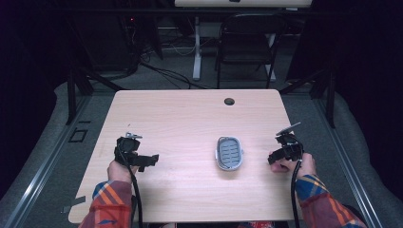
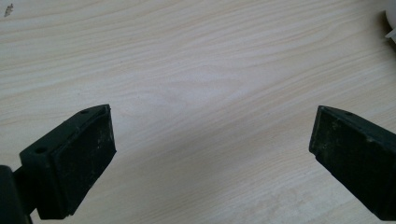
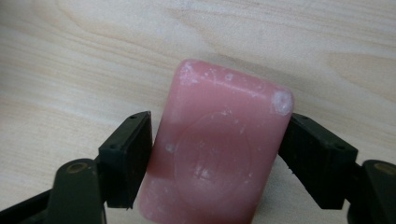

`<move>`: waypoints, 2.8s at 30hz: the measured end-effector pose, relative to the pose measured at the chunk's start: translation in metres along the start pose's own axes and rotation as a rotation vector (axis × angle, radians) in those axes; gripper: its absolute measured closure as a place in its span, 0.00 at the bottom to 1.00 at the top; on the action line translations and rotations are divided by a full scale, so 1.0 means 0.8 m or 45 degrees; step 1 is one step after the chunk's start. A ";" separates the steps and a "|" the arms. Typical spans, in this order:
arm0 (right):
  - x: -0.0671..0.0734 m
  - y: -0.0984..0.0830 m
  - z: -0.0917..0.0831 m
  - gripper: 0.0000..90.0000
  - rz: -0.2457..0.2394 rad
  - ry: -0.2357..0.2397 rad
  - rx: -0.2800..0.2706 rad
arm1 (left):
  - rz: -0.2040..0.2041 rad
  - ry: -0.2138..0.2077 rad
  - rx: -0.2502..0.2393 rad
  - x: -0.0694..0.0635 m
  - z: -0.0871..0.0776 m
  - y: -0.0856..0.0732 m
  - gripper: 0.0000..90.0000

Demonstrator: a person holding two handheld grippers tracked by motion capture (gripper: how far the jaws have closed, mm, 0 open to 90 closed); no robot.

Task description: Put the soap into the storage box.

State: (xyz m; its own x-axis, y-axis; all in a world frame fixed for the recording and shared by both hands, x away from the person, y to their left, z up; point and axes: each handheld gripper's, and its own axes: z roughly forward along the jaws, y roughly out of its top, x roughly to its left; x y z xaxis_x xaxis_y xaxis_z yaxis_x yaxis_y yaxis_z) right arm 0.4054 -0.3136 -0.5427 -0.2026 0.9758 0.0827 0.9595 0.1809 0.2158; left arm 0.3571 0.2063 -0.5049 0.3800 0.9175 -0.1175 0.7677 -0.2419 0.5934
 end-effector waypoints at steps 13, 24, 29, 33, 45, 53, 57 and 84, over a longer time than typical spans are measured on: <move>0.007 0.003 0.001 0.41 0.033 -0.048 0.013 | -0.001 -0.006 0.008 -0.001 0.001 0.000 0.01; 0.004 0.005 -0.016 0.41 -0.008 -0.021 -0.016 | 0.006 -0.024 0.015 -0.001 0.001 0.001 0.01; 0.007 0.005 -0.018 0.41 -0.056 -0.021 -0.023 | 0.009 -0.040 0.009 -0.001 0.001 0.001 0.00; 0.012 0.004 -0.018 0.41 -0.067 -0.003 -0.047 | 0.017 -0.048 0.010 -0.002 0.002 0.001 0.00; 0.020 0.005 -0.029 0.41 -0.130 0.007 -0.017 | 0.007 -0.035 0.021 -0.001 0.002 0.000 0.01; 0.023 0.008 -0.039 0.41 -0.149 -0.001 -0.028 | 0.014 -0.035 0.024 -0.002 0.002 0.000 0.01; 0.025 0.010 -0.041 0.41 -0.140 -0.003 -0.038 | 0.016 -0.035 0.025 -0.002 0.002 0.000 0.01; 0.045 0.038 -0.064 0.41 -0.148 0.019 -0.086 | 0.030 -0.031 0.032 -0.002 0.003 0.000 0.02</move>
State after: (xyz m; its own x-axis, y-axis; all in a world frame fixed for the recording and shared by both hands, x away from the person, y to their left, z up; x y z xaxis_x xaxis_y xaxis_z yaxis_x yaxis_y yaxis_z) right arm 0.4173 -0.2791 -0.4837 -0.3152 0.9466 0.0680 0.9141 0.2836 0.2899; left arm 0.3577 0.2037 -0.5065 0.4106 0.9035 -0.1231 0.7707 -0.2717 0.5763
